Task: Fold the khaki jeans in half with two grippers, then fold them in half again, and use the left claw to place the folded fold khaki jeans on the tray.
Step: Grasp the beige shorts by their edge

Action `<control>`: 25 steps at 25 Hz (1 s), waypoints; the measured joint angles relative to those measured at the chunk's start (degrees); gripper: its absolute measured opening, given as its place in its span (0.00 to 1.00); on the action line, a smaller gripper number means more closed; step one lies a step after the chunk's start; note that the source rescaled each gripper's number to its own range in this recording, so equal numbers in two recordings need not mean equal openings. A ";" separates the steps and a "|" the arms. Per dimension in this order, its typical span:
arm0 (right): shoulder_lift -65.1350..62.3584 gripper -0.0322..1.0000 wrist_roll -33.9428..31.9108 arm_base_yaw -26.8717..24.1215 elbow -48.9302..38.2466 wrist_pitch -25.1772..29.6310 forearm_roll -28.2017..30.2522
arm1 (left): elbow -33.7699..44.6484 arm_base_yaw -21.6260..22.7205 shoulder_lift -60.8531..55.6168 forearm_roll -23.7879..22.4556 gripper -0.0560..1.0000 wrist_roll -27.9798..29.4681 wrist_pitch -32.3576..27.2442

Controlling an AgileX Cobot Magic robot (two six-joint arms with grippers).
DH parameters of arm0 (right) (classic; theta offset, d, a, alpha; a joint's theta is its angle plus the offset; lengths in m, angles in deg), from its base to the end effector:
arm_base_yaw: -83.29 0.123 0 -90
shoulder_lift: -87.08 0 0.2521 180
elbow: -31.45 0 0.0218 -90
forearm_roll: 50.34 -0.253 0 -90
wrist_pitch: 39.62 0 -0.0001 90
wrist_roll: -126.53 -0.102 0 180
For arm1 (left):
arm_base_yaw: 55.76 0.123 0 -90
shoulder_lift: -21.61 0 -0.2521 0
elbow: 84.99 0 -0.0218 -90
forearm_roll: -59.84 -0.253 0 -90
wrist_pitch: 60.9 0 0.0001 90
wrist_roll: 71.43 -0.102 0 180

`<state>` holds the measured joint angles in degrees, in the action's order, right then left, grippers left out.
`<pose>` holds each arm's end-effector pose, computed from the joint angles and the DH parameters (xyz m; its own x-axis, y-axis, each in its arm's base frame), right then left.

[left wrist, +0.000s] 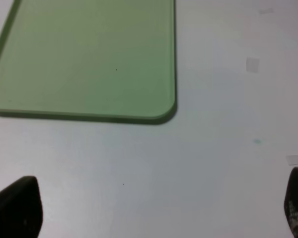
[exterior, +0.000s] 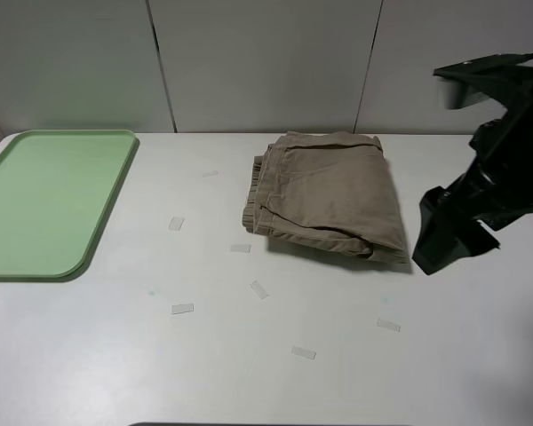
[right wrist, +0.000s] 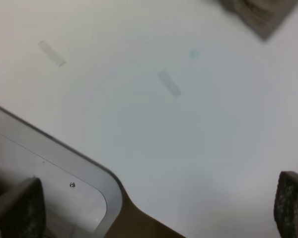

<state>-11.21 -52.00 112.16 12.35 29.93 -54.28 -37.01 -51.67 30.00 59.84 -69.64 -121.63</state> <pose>0.2011 0.1184 0.2461 -0.8625 -0.4773 -0.1683 -0.4927 0.8679 0.0632 0.0398 0.0028 0.2715 -0.4519 -0.0636 -0.8898 -0.0855 0.9960 -0.0278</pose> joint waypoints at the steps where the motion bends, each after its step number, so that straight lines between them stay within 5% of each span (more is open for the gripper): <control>1: -2.27 1.00 0.12 0.00 -1.17 0.00 0.00 | 0.00 0.00 0.00 0.00 0.97 0.00 0.00; 15: -39.63 1.00 1.86 0.05 -17.55 -0.12 0.00 | 0.00 0.00 0.00 0.00 0.97 0.00 0.00; 25: -62.07 1.00 -2.88 0.05 -28.41 -9.75 0.23 | 0.00 0.00 0.00 0.00 0.97 0.00 0.00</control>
<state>-73.28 -54.88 112.21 -16.06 20.18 -54.05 -37.01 -51.67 30.00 59.84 -69.64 -121.63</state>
